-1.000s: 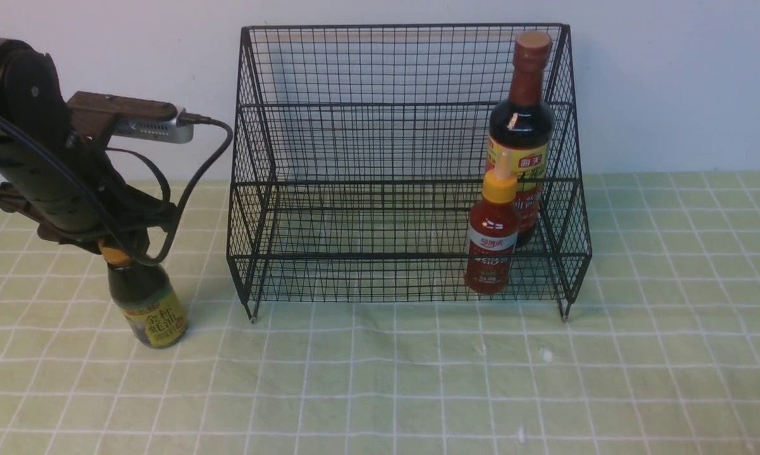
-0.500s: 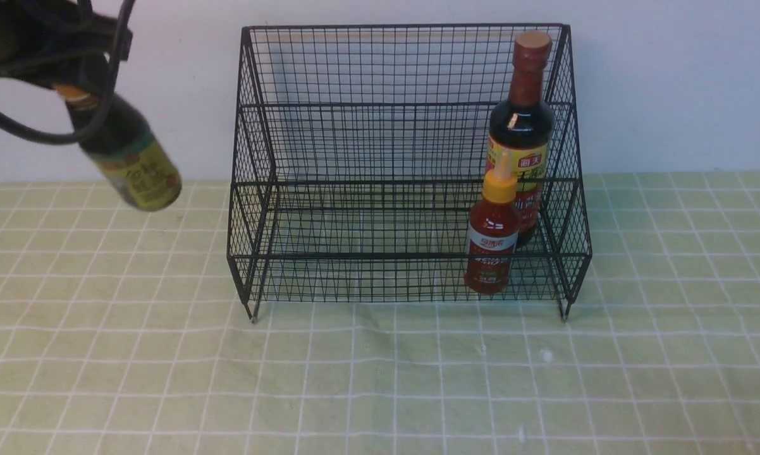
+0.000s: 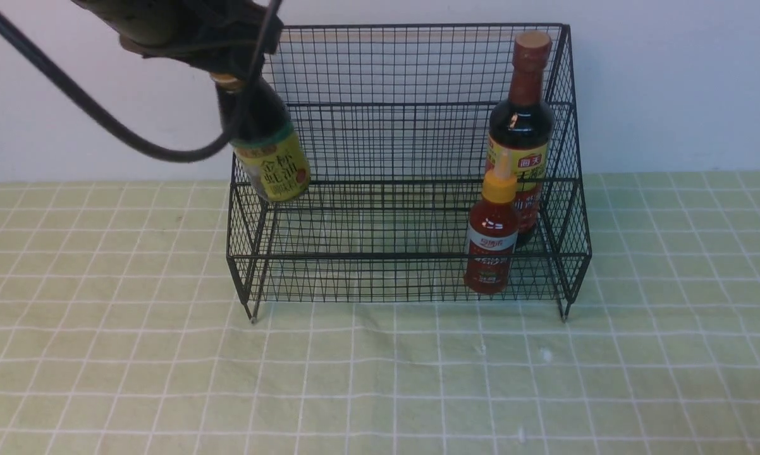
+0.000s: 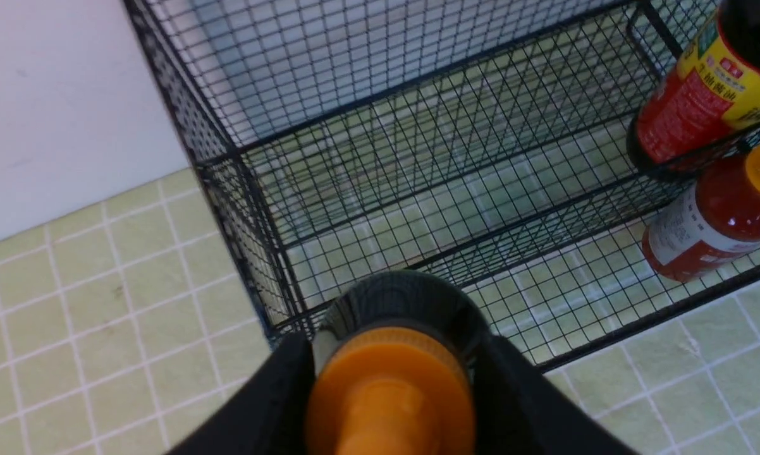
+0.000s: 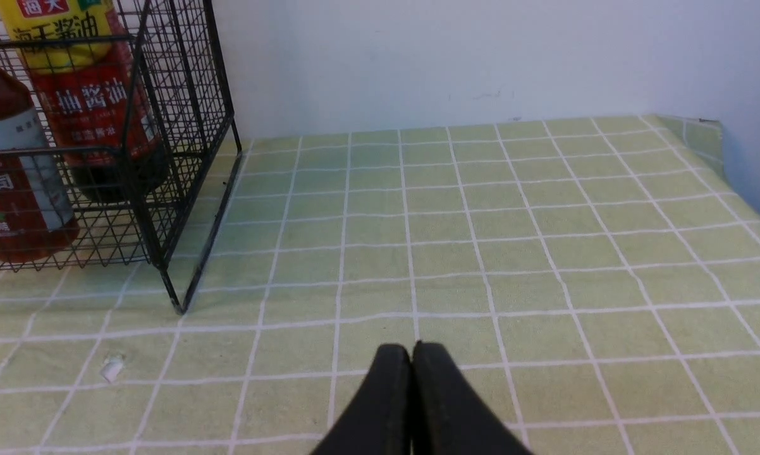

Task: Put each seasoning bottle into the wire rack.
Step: Use the left arm to put the condiment bottle back on the shelf

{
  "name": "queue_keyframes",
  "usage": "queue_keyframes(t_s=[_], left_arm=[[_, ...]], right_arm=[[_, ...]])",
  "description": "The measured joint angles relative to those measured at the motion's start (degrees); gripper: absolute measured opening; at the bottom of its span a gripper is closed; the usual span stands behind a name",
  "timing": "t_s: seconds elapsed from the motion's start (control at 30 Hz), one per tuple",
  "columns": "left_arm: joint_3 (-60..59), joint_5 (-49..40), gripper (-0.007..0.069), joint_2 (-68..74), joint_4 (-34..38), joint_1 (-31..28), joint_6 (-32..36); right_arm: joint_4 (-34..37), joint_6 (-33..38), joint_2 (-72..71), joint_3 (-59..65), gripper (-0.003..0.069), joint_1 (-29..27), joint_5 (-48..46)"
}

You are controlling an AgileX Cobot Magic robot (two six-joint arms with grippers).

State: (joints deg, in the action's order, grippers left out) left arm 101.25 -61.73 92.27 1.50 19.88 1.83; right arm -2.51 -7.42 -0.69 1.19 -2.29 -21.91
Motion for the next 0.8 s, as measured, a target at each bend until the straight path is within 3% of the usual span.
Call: queue_keyframes(t_s=[0.8], left_arm=[[0.0, -2.3, 0.0288, 13.6, -0.6, 0.2, 0.1]], right_arm=[[0.0, 0.8, 0.0, 0.0, -0.0015, 0.0, 0.0]])
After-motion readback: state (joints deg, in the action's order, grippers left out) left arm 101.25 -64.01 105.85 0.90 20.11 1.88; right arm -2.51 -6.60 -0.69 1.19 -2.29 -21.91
